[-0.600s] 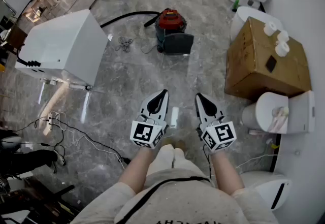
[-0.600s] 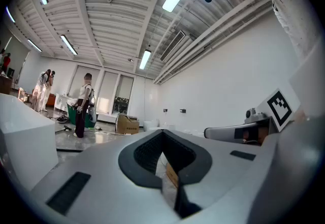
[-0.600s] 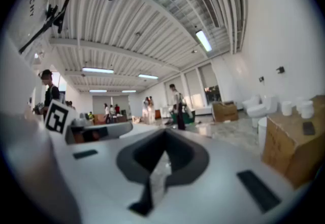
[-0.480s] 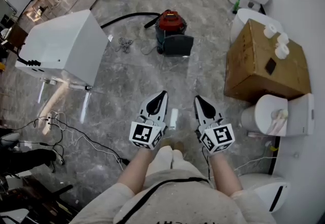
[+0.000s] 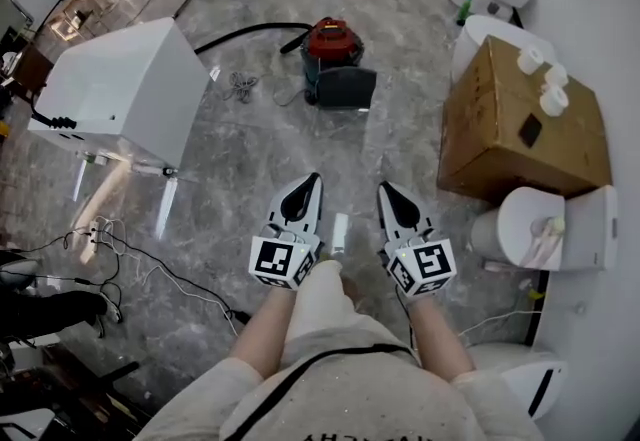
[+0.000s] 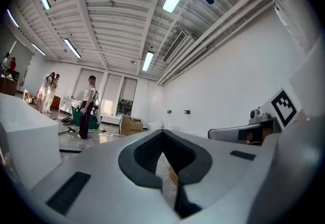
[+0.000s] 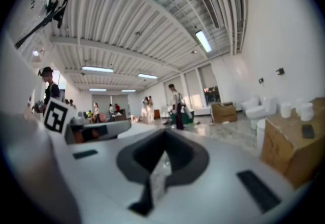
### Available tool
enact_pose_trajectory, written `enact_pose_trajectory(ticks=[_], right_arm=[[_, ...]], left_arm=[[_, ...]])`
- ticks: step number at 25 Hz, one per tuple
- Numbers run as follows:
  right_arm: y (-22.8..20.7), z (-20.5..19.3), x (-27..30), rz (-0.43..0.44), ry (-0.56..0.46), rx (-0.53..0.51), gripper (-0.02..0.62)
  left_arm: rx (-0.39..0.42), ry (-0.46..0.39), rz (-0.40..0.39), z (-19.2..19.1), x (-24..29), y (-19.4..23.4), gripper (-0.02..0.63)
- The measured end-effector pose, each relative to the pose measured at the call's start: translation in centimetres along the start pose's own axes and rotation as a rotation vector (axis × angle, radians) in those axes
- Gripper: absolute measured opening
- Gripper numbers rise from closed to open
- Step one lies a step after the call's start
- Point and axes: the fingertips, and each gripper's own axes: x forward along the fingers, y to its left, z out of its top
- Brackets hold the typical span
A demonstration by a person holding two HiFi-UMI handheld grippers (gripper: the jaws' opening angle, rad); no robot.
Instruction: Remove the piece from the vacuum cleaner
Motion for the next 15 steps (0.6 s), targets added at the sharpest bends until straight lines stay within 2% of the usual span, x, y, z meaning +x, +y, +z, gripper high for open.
enact_pose_trajectory(ticks=[7,15], right_arm=[[-2.7,0.0,2.8,-0.001,0.021,-0.019,0.011],[-5.5,0.9,10.7,0.025,0.029,-0.006,0.011]], left_arm=[[-0.010,0.004,0.005,-0.8,4.0,2.1,0.018],[0.002,0.052,-0.024,-2.0,11.8,6.9,0.018]])
